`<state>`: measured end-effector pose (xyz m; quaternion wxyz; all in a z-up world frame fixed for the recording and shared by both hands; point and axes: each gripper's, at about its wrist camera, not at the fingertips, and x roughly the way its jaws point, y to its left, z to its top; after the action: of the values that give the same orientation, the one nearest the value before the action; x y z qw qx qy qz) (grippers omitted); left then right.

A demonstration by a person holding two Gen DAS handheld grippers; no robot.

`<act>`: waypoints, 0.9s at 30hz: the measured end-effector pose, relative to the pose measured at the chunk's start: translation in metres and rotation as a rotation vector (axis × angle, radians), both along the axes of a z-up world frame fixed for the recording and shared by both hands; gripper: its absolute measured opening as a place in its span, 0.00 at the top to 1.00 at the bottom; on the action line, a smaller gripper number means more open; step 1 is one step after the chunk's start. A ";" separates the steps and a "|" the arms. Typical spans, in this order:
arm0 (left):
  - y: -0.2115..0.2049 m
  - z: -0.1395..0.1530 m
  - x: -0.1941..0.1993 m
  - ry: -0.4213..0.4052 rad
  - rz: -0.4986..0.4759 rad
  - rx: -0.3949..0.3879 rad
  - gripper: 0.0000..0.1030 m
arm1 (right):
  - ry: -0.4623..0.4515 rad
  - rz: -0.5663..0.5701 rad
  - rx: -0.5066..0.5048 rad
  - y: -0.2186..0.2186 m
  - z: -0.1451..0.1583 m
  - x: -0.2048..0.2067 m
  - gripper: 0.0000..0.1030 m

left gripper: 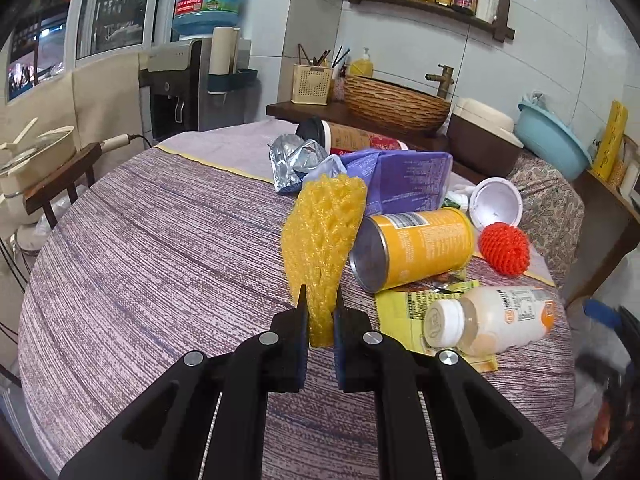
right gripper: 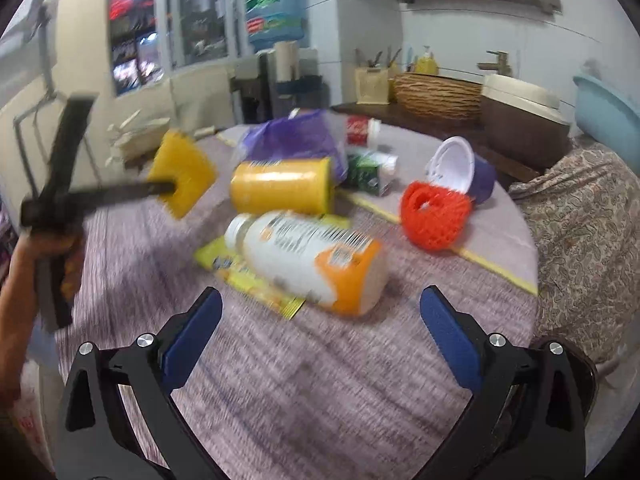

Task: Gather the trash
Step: 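Lift the yellow foam net with the left tool while the right tool grasps the red foam net, then carry both foam nets over the trash bin and open both tools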

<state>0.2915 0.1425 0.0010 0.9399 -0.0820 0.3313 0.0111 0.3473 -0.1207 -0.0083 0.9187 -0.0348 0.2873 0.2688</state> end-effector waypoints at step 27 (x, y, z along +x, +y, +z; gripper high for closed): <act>-0.013 -0.008 -0.030 0.003 -0.002 -0.020 0.90 | 0.254 -0.202 -0.007 -0.019 -0.052 0.163 0.64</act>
<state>0.2615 0.1300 -0.0069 0.9386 -0.0913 0.3327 0.0069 0.5101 -0.1395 -0.0606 0.8971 0.0254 0.4042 0.1764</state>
